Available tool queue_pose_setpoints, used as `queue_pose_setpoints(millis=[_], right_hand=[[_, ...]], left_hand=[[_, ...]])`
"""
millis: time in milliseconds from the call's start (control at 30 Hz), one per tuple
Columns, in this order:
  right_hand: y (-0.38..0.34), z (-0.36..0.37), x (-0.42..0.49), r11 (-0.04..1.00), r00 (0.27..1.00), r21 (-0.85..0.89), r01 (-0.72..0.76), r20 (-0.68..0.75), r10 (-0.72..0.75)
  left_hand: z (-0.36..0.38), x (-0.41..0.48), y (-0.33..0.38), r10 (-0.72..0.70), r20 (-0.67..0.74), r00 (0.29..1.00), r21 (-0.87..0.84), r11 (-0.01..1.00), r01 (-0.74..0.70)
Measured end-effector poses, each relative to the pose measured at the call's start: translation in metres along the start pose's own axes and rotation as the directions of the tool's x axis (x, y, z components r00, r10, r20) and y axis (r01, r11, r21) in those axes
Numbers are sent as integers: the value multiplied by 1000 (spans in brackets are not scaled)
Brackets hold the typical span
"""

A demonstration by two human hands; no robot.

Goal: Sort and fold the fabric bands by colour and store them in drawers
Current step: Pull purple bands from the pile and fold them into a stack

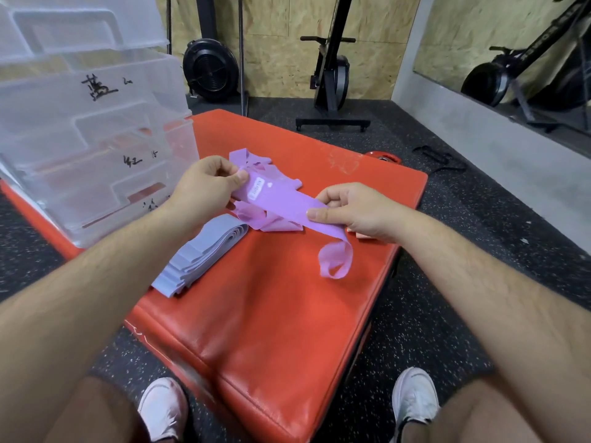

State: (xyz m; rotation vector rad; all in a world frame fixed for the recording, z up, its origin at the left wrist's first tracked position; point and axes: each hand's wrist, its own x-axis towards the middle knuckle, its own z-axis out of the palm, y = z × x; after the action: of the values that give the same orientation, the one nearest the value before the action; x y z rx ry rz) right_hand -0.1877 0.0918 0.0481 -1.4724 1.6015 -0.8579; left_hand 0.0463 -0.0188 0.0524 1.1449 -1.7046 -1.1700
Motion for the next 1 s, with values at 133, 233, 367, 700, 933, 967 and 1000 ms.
queue_pose_setpoints(millis=[133,233,367,700,933,967,1000], right_hand=[[16,-21,-7,984,994,-150,-96,36,103],[35,-33,-13,969,987,-196,-149,32,158],[56,-42,-21,954,976,-222,-201,35,214],[102,-33,-38,936,945,-164,-312,46,324],[113,-20,-37,945,968,-215,-247,-88,233],[112,-19,-37,944,969,-222,-243,-92,228],[112,-19,-37,943,969,-228,-244,-93,228]], left_hand=[[-15,-1,-18,-27,-23,999,54,998,28],[-20,-6,-33,-46,-40,998,139,989,51],[-14,-19,-48,-15,-65,998,319,947,35],[3,-61,-103,129,88,988,593,790,-156],[1,-69,-121,182,254,950,671,674,-309],[1,-70,-122,176,257,950,684,661,-308],[1,-70,-122,166,256,952,696,652,-301]])
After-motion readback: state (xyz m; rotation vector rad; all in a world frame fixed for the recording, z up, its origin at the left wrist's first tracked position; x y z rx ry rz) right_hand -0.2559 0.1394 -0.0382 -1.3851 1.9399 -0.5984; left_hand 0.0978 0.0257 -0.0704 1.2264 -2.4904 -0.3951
